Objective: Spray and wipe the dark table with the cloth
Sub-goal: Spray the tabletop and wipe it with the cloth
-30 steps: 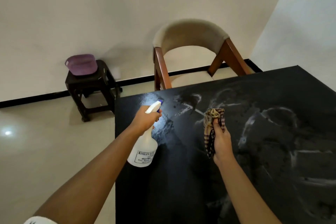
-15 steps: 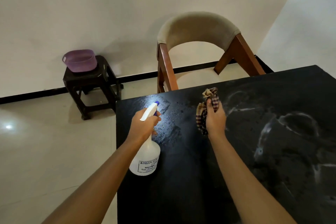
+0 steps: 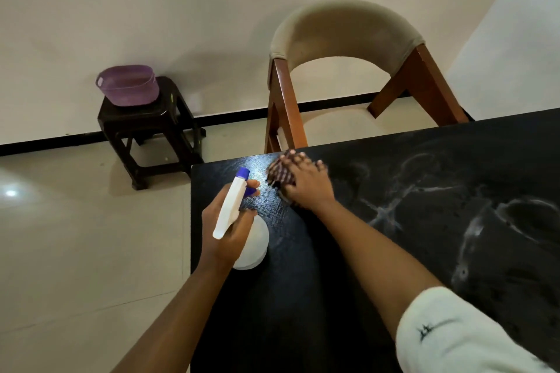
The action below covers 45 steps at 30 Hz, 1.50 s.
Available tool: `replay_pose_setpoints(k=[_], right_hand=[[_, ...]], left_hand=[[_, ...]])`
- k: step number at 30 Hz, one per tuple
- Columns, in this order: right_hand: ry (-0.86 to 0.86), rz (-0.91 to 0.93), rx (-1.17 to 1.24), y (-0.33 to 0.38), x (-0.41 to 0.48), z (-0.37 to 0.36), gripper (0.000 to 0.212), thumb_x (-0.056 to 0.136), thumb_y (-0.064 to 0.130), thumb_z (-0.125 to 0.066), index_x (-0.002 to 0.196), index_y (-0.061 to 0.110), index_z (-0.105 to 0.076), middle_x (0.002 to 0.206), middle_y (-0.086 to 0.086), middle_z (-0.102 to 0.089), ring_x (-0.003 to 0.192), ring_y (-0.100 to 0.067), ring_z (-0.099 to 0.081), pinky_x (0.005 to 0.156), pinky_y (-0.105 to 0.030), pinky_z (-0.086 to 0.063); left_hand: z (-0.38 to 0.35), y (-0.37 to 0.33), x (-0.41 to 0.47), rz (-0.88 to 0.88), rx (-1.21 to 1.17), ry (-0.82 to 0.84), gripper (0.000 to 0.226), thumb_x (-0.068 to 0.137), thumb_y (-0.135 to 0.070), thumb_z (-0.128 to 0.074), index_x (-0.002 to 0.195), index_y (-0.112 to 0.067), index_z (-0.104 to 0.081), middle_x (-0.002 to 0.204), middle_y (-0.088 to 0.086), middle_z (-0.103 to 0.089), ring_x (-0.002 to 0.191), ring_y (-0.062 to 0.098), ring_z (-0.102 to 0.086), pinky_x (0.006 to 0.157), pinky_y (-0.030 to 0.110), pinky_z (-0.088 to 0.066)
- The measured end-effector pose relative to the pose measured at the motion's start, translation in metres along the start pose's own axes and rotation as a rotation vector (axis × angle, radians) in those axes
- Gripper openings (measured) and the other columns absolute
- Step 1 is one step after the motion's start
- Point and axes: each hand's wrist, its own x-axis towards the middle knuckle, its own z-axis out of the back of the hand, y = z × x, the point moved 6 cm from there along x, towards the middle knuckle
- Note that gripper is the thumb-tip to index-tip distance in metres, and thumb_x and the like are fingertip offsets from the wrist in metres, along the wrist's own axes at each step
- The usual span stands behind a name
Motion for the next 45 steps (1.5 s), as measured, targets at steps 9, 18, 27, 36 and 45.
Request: replay_pose_setpoints(k=[9,18,27,36,45], right_hand=[[0.095,0.046,-0.033,0.037,0.008,-0.016,0.070,0.090,0.061,-0.040,0.150,0.033,-0.017,0.161,-0.005,-0.004,0.146,-0.035,0.000,0.109,-0.064,0.007],[-0.002,-0.348,0.014,-0.031,0.042,0.003,0.062,0.092,0.048,-0.042,0.148,0.026,-0.027,0.158,-0.007,-0.019,0.146,-0.034,-0.007,0.113,-0.061,-0.001],[0.100,0.224,-0.064,0.008,-0.051,-0.010,0.074,0.080,0.061,-0.019,0.150,0.038,-0.019,0.160,0.001,-0.013,0.147,-0.024,-0.008,0.113,-0.058,-0.004],[0.004,-0.311,-0.027,-0.072,0.012,0.008,0.066,0.091,0.062,-0.036,0.149,0.033,-0.023,0.159,-0.005,-0.016,0.146,-0.029,-0.010,0.114,-0.058,-0.005],[0.070,0.238,-0.100,-0.001,-0.102,-0.003,0.077,0.083,0.074,-0.028,0.148,0.032,-0.030,0.156,-0.002,-0.029,0.140,-0.023,-0.032,0.104,-0.054,-0.030]], left_hand=[[-0.006,0.009,0.007,-0.037,-0.069,-0.100,0.044,0.075,-0.020,-0.053,0.116,-0.036,-0.052,0.088,-0.009,-0.070,0.066,0.012,-0.068,0.068,0.016,-0.054],[-0.009,0.008,0.013,-0.066,-0.071,-0.130,0.044,0.075,-0.020,-0.049,0.118,-0.026,-0.056,0.101,-0.018,-0.069,0.059,0.014,-0.064,0.065,0.019,-0.054],[-0.009,0.014,0.011,-0.049,-0.055,-0.135,0.040,0.077,-0.018,-0.051,0.117,-0.015,-0.056,0.089,-0.006,-0.070,0.062,0.012,-0.066,0.067,0.016,-0.053],[-0.009,0.014,0.012,-0.014,-0.070,-0.160,0.047,0.074,-0.024,-0.051,0.116,-0.003,-0.058,0.089,0.002,-0.068,0.063,0.011,-0.065,0.068,0.013,-0.051],[-0.009,0.015,0.012,0.003,-0.037,-0.165,0.037,0.074,-0.023,-0.050,0.109,-0.022,-0.057,0.086,-0.017,-0.070,0.062,0.014,-0.065,0.066,0.018,-0.054]])
